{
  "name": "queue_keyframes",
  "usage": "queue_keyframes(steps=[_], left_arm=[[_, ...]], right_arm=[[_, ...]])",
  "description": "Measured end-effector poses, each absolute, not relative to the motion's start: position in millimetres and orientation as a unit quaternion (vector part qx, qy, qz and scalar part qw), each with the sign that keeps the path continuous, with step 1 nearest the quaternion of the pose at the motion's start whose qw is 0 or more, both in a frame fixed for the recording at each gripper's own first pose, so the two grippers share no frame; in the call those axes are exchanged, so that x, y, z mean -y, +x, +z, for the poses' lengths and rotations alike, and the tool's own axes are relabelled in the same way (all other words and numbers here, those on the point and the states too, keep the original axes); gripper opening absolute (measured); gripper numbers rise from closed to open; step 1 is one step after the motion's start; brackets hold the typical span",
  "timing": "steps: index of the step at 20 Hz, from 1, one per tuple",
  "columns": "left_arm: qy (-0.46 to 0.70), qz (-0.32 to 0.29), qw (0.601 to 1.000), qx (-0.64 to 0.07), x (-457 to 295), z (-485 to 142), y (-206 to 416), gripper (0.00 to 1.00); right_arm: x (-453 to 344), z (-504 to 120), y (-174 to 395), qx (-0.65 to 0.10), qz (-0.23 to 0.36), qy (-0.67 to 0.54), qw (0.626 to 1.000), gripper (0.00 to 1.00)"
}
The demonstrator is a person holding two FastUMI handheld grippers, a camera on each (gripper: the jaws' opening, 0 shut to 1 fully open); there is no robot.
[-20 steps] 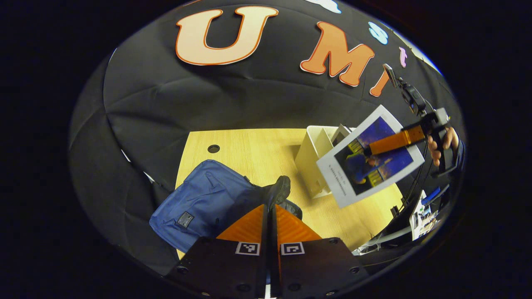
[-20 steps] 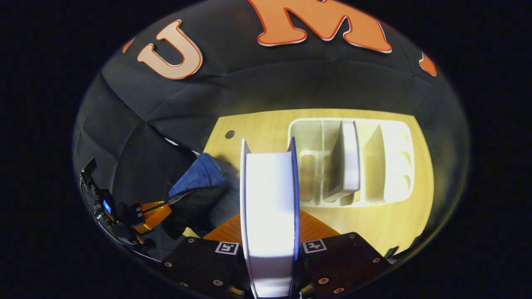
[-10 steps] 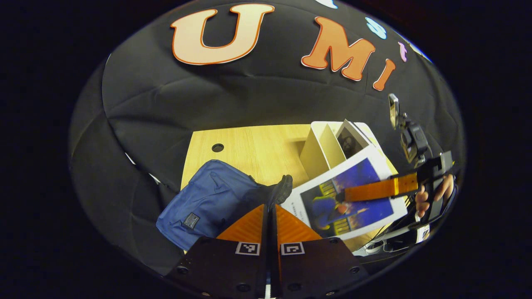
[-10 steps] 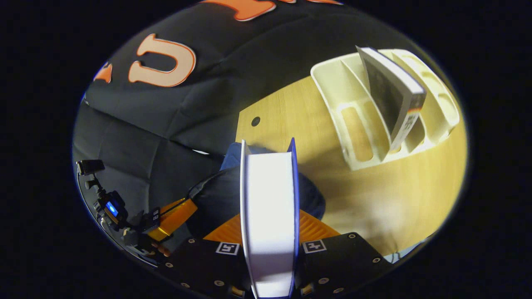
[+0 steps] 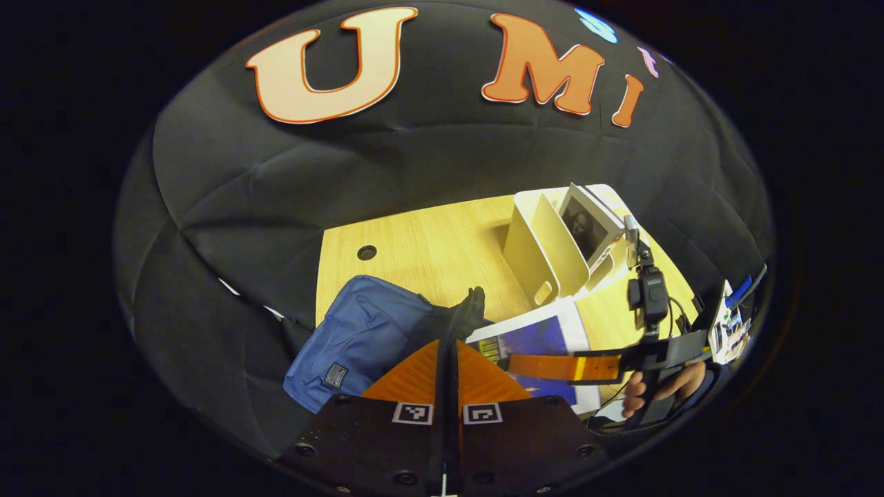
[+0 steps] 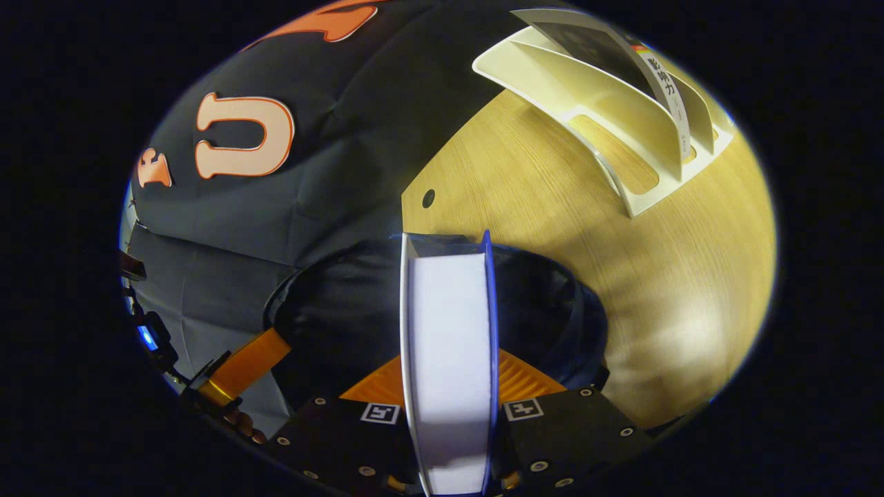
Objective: Open the schoolbag, grab two books from the bookshelf and put them into the schoolbag.
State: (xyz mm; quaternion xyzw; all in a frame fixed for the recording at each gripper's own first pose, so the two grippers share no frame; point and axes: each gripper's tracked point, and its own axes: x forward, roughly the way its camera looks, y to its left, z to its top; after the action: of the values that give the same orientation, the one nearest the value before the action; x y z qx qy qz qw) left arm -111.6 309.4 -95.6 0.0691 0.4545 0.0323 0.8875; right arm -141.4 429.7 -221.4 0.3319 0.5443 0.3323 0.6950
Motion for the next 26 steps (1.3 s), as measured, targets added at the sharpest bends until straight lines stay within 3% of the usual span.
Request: queue_keyframes(steps=[8,21,22,23,25,26], left_arm=[[0.082,0.018,0.879,-0.47,-292.9,-94.9,-108.2,0.0],[0.093,-0.017,0.877,-0.471,-262.2,-99.3,-111.9,0.01],[0.092,-0.015,0.878,-0.47,-262.5,-98.6,-113.0,0.01],[0.09,-0.012,0.879,-0.469,-265.0,-99.2,-112.5,0.01],[0.08,0.001,0.884,-0.461,-274.6,-94.4,-110.1,0.01],[0.077,0.009,0.887,-0.456,-282.6,-91.8,-110.7,0.01]], right_arm=[[-461.4,-257.7,-145.7,-0.565,0.301,0.404,0.653,0.4],[-530.5,-277.2,-146.6,-0.538,0.312,0.421,0.66,0.4],[-534.0,-277.1,-148.4,-0.54,0.314,0.421,0.658,0.3],[-535.4,-278.0,-149.4,-0.545,0.312,0.42,0.655,0.4],[-527.2,-276.4,-151.1,-0.562,0.29,0.402,0.662,0.41],[-521.9,-278.3,-147.8,-0.565,0.273,0.381,0.679,0.33]])
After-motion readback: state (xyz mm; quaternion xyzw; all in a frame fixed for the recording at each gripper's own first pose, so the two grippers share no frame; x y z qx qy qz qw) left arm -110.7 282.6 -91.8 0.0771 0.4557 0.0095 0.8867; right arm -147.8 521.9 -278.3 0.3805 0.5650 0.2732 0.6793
